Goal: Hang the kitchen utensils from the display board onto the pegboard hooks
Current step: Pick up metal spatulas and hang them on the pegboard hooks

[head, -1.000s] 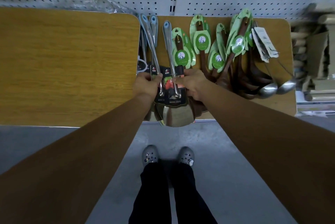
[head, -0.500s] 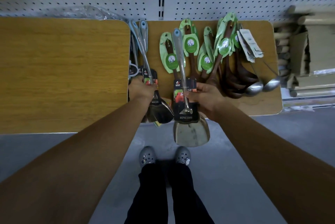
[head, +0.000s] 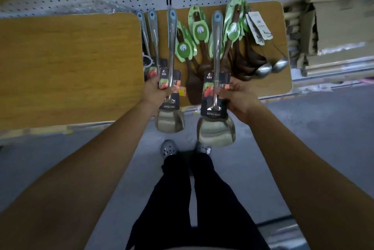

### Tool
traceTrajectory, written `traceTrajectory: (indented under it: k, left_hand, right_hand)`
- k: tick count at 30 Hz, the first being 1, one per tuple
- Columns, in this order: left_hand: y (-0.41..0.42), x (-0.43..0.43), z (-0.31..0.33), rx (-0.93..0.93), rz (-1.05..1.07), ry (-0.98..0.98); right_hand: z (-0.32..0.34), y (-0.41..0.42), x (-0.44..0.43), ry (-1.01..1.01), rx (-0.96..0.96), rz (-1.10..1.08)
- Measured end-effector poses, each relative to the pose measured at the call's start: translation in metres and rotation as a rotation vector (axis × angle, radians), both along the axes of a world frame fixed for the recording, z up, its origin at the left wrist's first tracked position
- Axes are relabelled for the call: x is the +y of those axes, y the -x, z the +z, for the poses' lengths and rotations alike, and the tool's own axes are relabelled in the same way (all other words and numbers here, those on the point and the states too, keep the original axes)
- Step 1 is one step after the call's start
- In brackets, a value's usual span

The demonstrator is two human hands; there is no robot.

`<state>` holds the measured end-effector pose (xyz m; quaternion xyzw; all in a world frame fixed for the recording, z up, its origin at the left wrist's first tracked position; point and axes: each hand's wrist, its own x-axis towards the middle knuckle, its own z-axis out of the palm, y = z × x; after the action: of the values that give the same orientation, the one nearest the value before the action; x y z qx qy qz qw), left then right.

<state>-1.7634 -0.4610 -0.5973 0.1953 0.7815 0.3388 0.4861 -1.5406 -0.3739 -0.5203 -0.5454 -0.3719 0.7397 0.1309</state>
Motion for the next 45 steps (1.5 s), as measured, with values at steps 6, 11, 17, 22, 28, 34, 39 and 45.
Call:
traceTrajectory:
  k: [6, 11, 17, 22, 28, 34, 39, 45]
  left_hand:
    - [-0.024, -0.031, 0.079, -0.120, 0.059, -0.150]
    - [-0.040, -0.052, 0.139, -0.208, 0.055, -0.304]
    - [-0.076, -0.055, 0.209, -0.254, -0.009, -0.375]
    - [-0.125, -0.046, 0.264, -0.322, -0.188, -0.450]
    - [-0.191, -0.037, 0.321, -0.321, -0.305, -0.496]
    - [-0.282, -0.035, 0.358, -0.349, -0.376, -0.582]
    - [-0.358, -0.031, 0.372, -0.392, -0.407, -0.594]
    - [-0.402, -0.013, 0.375, -0.405, -0.403, -0.617]
  right_hand:
    - [0.055, -0.020, -0.027, -0.119, 0.029, -0.085]
    - [0.098, -0.051, -0.048, -0.156, 0.026, -0.136]
    - [0.148, -0.095, -0.066, -0.254, 0.008, -0.286]
    - [0.190, -0.143, -0.080, -0.369, 0.035, -0.401]
    - [0.236, -0.212, -0.092, -0.454, 0.071, -0.506]
    - [0.275, -0.303, -0.102, -0.533, 0.107, -0.568]
    - [0.302, -0.375, -0.113, -0.591, 0.120, -0.606]
    - [0.310, -0.421, -0.108, -0.612, 0.144, -0.654]
